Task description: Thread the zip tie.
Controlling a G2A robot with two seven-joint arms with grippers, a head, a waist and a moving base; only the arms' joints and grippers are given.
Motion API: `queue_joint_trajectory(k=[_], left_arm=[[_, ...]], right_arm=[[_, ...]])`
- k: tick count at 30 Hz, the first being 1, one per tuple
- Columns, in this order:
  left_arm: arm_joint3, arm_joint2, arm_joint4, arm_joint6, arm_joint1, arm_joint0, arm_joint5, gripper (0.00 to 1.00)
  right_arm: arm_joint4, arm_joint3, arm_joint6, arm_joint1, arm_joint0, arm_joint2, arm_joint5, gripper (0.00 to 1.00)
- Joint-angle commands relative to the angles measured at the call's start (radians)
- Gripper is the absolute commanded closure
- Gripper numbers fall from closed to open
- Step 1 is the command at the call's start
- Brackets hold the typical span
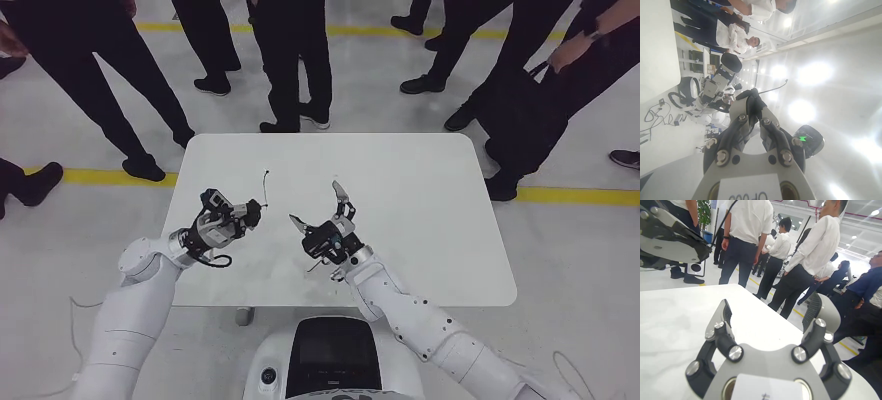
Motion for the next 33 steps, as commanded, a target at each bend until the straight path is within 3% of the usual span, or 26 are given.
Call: queue_joint_trajectory(k=[1, 8, 15, 18, 22, 29, 33], left_arm=[[0.011, 0.013, -0.088, 0.016, -0.004, -0.003, 0.083, 1.00], [0.080, 0.040, -0.242, 0.025, -0.009, -0.036, 0.262, 1.00], [0.081, 0.049, -0.221, 0.031, -0.008, -0.045, 0.253, 1.00], [0.072, 0.058, -0.233, 0.067, -0.010, -0.041, 0.262, 1.00], [0.082, 0.075, -0.305, 0.070, -0.015, -0.037, 0.295, 1.00], [0.133, 0.112, -0.392, 0.061, -0.025, -0.058, 0.324, 1.00], [0.160, 0.130, -0.413, 0.054, -0.026, -0.072, 0.324, 1.00]], right_arm=[[0.000, 0.003, -0.031, 0.003, 0.008, -0.015, 0.000, 0.00], [0.000, 0.031, -0.109, 0.010, 0.043, -0.066, 0.001, 0.00], [0.000, 0.039, -0.105, 0.008, 0.046, -0.056, 0.001, 0.00], [0.000, 0.028, -0.121, 0.008, 0.051, -0.067, -0.010, 0.00], [0.000, 0.024, -0.169, 0.003, 0.063, -0.092, -0.003, 0.00], [0.002, 0.038, -0.198, -0.019, 0.067, -0.098, -0.005, 0.00], [0.015, 0.051, -0.220, -0.035, 0.068, -0.094, -0.018, 0.23]])
